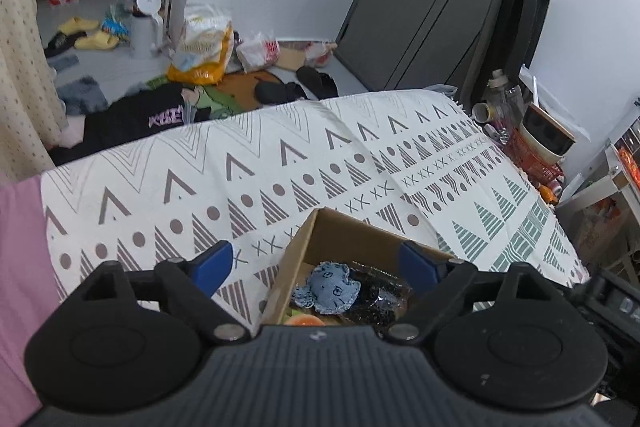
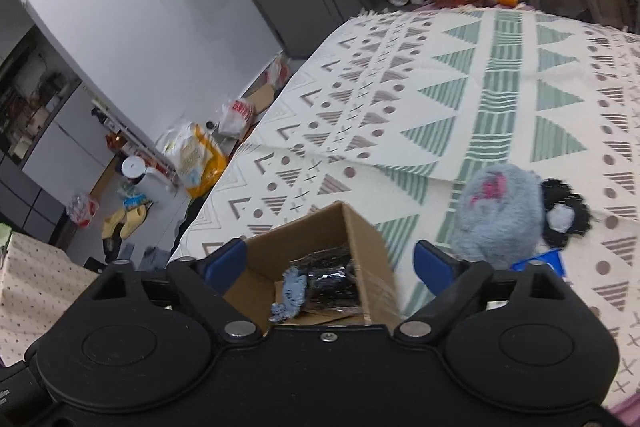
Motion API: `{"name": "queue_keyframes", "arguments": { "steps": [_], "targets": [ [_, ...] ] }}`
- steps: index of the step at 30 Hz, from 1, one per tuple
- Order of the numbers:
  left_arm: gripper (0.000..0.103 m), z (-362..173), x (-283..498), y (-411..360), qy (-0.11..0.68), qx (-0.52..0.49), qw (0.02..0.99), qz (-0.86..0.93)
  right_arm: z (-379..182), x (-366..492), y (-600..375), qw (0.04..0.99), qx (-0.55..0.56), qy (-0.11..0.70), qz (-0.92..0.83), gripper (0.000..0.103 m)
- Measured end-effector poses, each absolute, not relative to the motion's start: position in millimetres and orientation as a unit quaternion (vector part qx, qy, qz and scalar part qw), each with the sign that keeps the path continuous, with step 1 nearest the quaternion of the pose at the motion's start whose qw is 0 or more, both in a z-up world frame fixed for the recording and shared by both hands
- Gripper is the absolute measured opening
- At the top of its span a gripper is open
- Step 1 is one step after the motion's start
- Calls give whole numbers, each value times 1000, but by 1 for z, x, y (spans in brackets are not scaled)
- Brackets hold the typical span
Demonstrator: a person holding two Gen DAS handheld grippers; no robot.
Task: Organize soft objects
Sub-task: 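Move both open tools away from the box toward the remaining items on the bed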
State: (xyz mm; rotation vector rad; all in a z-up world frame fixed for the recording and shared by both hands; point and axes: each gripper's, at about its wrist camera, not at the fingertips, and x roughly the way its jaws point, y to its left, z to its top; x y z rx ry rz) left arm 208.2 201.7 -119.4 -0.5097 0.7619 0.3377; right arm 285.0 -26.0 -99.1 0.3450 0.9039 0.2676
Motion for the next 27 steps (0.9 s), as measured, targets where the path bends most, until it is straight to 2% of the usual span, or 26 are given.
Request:
{"name": "queue_keyframes", "arguments": {
  "steps": [3, 27],
  "targets": [
    [91, -115, 205, 193, 370, -241, 885, 149, -97, 275, -41, 885, 161, 421, 117, 103],
    [91, -80, 168, 100, 357, -188, 908, 109, -74, 223, -147, 918, 104, 368, 108, 103]
  ]
}}
